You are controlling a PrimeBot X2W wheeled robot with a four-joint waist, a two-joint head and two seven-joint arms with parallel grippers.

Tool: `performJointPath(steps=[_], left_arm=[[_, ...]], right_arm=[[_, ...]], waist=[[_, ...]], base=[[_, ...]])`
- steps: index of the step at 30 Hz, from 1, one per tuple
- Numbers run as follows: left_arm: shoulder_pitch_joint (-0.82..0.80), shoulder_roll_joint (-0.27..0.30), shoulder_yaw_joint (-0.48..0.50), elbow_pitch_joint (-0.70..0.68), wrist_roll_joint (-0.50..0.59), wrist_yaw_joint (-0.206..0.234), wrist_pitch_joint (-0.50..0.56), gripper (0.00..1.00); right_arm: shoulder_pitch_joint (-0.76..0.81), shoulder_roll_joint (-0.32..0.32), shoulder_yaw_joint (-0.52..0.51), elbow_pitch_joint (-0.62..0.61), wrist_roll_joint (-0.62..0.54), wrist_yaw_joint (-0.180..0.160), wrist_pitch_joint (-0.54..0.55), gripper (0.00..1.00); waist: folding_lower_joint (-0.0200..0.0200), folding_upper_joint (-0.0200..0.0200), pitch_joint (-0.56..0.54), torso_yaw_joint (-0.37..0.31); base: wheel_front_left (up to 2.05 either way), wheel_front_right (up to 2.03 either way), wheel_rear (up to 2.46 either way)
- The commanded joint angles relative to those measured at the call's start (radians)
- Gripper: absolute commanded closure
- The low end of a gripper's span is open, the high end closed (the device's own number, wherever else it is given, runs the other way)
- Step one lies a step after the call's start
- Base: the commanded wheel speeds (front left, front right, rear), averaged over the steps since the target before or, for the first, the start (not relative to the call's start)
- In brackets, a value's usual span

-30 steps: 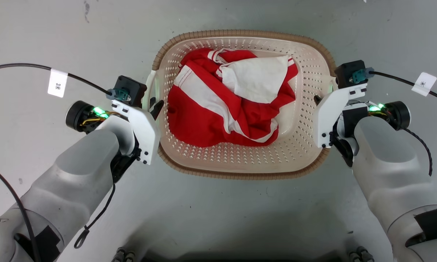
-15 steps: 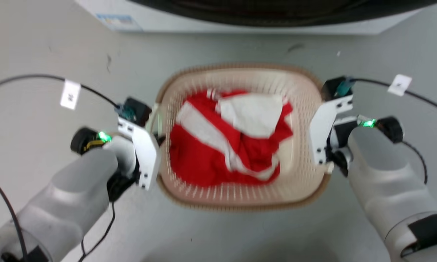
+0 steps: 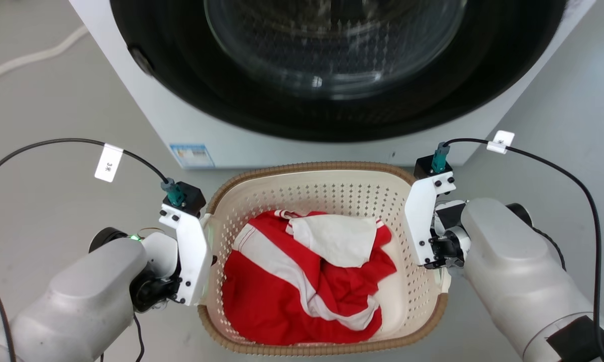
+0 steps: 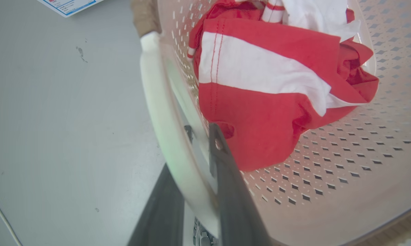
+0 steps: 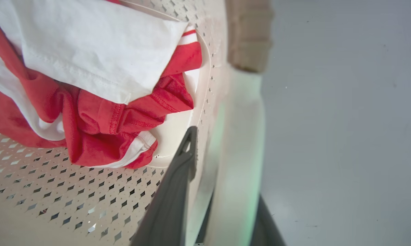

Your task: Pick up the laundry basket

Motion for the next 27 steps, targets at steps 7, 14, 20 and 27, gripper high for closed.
performJointPath(steps=[7, 14, 20, 27], left_arm=[[0.043, 0.037, -0.005, -0.023, -0.055, -0.007, 0.086, 1.0], [0.084, 0.05, -0.006, -0.001, -0.109, -0.005, 0.16, 1.0], [0.079, 0.056, -0.006, -0.003, -0.121, -0.005, 0.215, 1.0], [0.061, 0.043, -0.006, 0.014, -0.154, -0.005, 0.257, 1.0]], right_arm=[[0.028, -0.003, 0.055, -0.008, 0.047, 0.007, 0.086, 1.0], [0.049, -0.008, 0.084, -0.008, 0.079, 0.007, 0.122, 1.0], [0.059, -0.008, 0.097, -0.007, 0.113, 0.007, 0.141, 1.0], [0.075, -0.009, 0.114, -0.002, 0.141, 0.007, 0.145, 1.0]], waist=[[0.0002, 0.0, -0.185, -0.009], [0.0002, 0.0, -0.267, -0.017], [0.0002, 0.0, -0.3, -0.023], [0.0002, 0.0, -0.313, -0.025]], base=[[0.0, 0.0, 0.0], [0.0, 0.0, 0.0], [0.0, 0.0, 0.0], [0.0, 0.0, 0.0]])
